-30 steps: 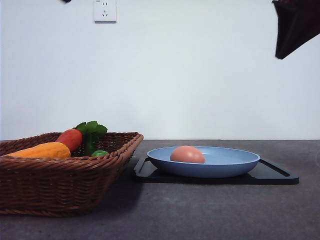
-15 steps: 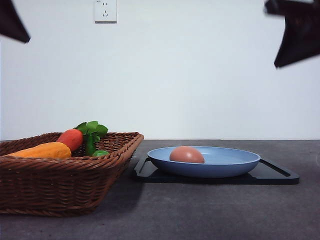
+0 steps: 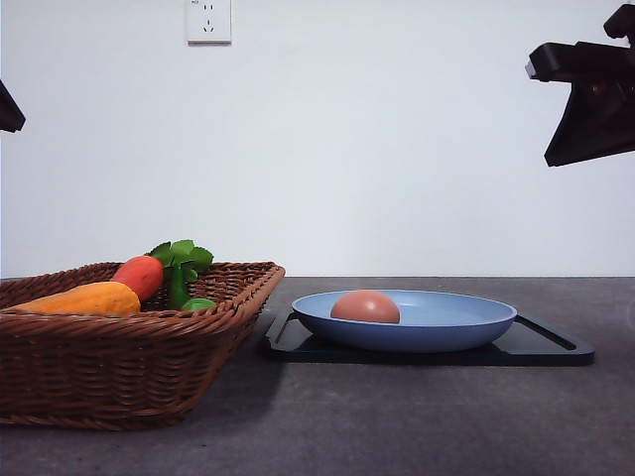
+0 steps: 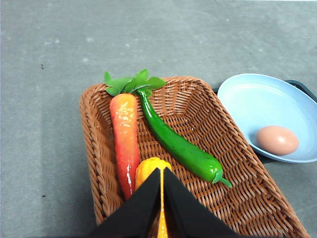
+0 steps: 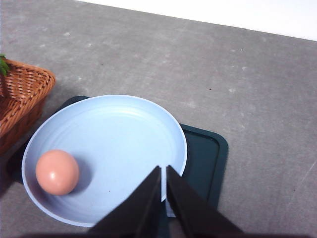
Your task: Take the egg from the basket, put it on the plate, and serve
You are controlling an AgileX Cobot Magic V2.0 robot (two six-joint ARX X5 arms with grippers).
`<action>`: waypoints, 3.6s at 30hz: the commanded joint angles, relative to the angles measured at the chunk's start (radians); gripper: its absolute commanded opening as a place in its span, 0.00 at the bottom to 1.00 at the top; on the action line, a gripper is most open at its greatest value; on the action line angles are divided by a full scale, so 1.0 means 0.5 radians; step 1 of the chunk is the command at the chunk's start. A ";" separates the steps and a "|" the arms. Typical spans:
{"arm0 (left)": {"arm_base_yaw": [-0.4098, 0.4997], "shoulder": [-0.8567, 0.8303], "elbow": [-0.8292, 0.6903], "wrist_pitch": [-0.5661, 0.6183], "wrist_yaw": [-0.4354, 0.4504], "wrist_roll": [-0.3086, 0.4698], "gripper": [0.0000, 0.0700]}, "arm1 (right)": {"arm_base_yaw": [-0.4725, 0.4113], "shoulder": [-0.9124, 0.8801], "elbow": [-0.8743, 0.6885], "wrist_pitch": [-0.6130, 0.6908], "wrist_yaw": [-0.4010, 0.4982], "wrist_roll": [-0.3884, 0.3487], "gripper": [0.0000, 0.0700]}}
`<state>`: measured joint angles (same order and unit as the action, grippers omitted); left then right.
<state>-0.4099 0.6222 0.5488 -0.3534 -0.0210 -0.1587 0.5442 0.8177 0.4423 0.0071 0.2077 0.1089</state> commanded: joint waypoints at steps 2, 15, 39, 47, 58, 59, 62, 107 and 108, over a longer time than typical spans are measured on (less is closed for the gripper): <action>-0.008 0.009 0.027 0.024 0.002 -0.018 0.00 | 0.014 0.008 0.017 0.018 0.006 0.021 0.00; 0.156 -0.653 0.021 0.006 0.001 0.234 0.00 | 0.014 0.008 0.017 0.018 0.007 0.021 0.00; 0.771 -1.239 -0.877 0.213 0.001 0.331 0.00 | 0.014 0.008 0.017 0.021 0.007 0.021 0.00; 0.771 -1.239 -0.938 0.223 0.002 0.331 0.00 | 0.014 0.008 0.017 0.024 0.006 0.021 0.00; 0.770 -1.239 -1.076 0.343 0.002 0.332 0.00 | 0.014 0.008 0.017 0.029 0.006 0.021 0.00; 0.770 -1.239 -1.080 0.349 0.002 0.332 0.00 | 0.014 0.008 0.017 0.030 0.007 0.021 0.00; 0.770 -1.238 -1.081 0.334 0.002 0.332 0.00 | 0.014 0.008 0.017 0.030 0.007 0.020 0.00; 0.770 -1.239 -1.081 0.333 0.002 0.332 0.00 | -0.938 -1.628 -0.864 0.006 -0.706 -0.229 0.00; 0.770 -1.239 -1.081 0.333 0.002 0.332 0.00 | -0.958 -1.628 -0.866 -0.033 -0.729 -0.228 0.00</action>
<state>-0.0265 0.0044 0.0311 -0.1833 -0.0206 0.0017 0.0693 0.0072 0.0154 -0.0113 -0.1461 0.0025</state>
